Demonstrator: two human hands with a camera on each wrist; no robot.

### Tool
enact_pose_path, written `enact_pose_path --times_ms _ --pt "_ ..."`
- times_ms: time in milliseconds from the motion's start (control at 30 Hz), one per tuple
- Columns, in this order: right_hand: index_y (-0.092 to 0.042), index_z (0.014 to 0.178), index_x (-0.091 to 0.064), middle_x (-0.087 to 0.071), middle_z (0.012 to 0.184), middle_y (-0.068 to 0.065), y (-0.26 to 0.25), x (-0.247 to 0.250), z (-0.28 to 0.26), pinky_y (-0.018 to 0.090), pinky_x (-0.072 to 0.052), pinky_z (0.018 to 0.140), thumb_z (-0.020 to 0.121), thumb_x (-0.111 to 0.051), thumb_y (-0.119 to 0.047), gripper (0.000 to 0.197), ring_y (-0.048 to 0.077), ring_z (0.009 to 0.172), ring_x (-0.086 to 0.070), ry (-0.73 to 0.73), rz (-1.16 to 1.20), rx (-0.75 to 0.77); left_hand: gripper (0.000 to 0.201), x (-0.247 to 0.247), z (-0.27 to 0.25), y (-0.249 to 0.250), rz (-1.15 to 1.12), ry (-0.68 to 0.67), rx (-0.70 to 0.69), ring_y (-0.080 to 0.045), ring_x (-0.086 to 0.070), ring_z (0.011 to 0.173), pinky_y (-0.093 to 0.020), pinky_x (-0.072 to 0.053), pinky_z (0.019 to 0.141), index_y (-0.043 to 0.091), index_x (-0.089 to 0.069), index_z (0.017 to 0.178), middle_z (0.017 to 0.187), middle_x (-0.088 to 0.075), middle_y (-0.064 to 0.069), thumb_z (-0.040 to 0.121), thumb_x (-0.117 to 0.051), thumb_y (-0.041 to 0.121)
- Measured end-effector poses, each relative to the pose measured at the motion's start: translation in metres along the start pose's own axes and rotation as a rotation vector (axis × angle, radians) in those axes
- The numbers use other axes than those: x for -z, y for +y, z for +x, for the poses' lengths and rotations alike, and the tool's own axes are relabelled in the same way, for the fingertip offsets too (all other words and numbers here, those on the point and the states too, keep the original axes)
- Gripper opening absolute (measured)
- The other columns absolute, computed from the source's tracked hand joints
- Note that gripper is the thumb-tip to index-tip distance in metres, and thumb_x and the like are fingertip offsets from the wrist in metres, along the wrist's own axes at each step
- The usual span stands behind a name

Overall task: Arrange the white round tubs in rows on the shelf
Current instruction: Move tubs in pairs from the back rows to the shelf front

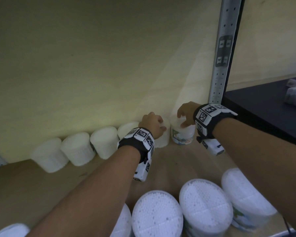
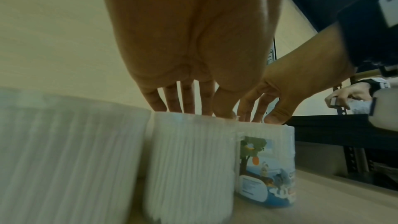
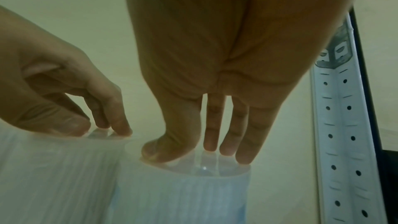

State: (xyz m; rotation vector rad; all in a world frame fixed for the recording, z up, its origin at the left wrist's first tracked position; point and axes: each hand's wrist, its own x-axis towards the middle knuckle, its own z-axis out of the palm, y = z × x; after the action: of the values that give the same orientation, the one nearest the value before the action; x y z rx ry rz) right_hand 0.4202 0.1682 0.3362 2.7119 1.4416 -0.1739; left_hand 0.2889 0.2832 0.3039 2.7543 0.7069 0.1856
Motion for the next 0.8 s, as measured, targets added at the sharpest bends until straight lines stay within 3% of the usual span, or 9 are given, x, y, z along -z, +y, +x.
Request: enact_pose_path --times_ms 167,333,467,600,667,733,800 --pt "-0.013 0.129 -0.056 -0.051 0.135 0.007 0.002 0.001 0.0 0.036 -0.041 0.104 0.083 -0.07 -0.035 0.053 0.026 0.125 -0.048 -0.011 0.023 -0.011 0.039 0.001 -0.001 -0.001 0.0 -0.013 -0.021 -0.032 -0.046 0.124 -0.044 -0.041 0.103 0.013 -0.06 0.124 0.129 -0.047 -0.011 0.09 -0.06 0.034" --pt "-0.013 0.129 -0.056 -0.05 0.135 0.007 0.001 0.0 0.001 0.036 -0.042 0.106 0.083 -0.07 -0.035 0.053 0.026 0.126 -0.048 -0.011 0.022 -0.02 0.039 0.009 -0.005 -0.002 -0.032 -0.058 -0.086 -0.029 -0.049 0.124 -0.034 -0.04 0.102 0.01 -0.058 0.128 0.132 -0.048 -0.012 0.091 -0.061 0.024" --pt "-0.014 0.128 -0.057 -0.05 0.136 0.006 0.001 0.001 0.001 0.036 -0.041 0.105 0.083 -0.071 -0.035 0.052 0.025 0.126 -0.048 -0.015 0.034 -0.026 0.038 0.02 -0.008 -0.006 -0.018 -0.165 -0.119 -0.026 -0.044 0.131 -0.035 -0.038 0.107 0.015 -0.052 0.131 0.142 -0.042 -0.008 0.094 -0.054 0.011" --pt "-0.014 0.128 -0.057 -0.051 0.135 0.006 0.0 -0.001 0.0 0.037 -0.042 0.106 0.083 -0.07 -0.034 0.051 0.026 0.125 -0.049 -0.001 0.039 -0.037 0.05 0.029 -0.008 -0.002 -0.015 -0.24 -0.117 -0.026 -0.042 0.131 -0.036 -0.041 0.104 0.018 -0.051 0.131 0.142 -0.04 -0.007 0.088 -0.043 -0.007" --pt "-0.013 0.128 -0.057 -0.051 0.135 0.006 0.0 -0.003 0.0 0.037 -0.043 0.105 0.084 -0.07 -0.033 0.05 0.026 0.125 -0.049 0.005 0.042 -0.032 0.043 0.026 -0.008 0.003 -0.015 -0.135 -0.094 -0.028 -0.043 0.127 -0.037 -0.041 0.103 0.016 -0.053 0.126 0.136 -0.043 -0.008 0.088 -0.044 -0.003" --pt "-0.014 0.127 -0.057 -0.052 0.135 0.006 0.001 -0.004 0.0 0.036 -0.043 0.105 0.084 -0.07 -0.033 0.049 0.026 0.124 -0.05 0.018 0.049 -0.03 0.03 0.018 -0.009 0.007 0.101 0.036 -0.025 -0.03 -0.043 0.124 -0.043 -0.041 0.101 0.014 -0.054 0.122 0.129 -0.046 -0.009 0.092 -0.049 0.019" --pt "-0.014 0.128 -0.057 -0.051 0.135 0.006 0.002 -0.005 -0.001 0.036 -0.043 0.105 0.084 -0.069 -0.033 0.049 0.026 0.124 -0.05 0.018 0.055 -0.027 0.044 0.01 -0.009 0.01 0.239 0.068 0.056 -0.032 -0.042 0.124 -0.046 -0.039 0.1 0.011 -0.051 0.123 0.13 -0.046 -0.011 0.093 -0.046 0.043"
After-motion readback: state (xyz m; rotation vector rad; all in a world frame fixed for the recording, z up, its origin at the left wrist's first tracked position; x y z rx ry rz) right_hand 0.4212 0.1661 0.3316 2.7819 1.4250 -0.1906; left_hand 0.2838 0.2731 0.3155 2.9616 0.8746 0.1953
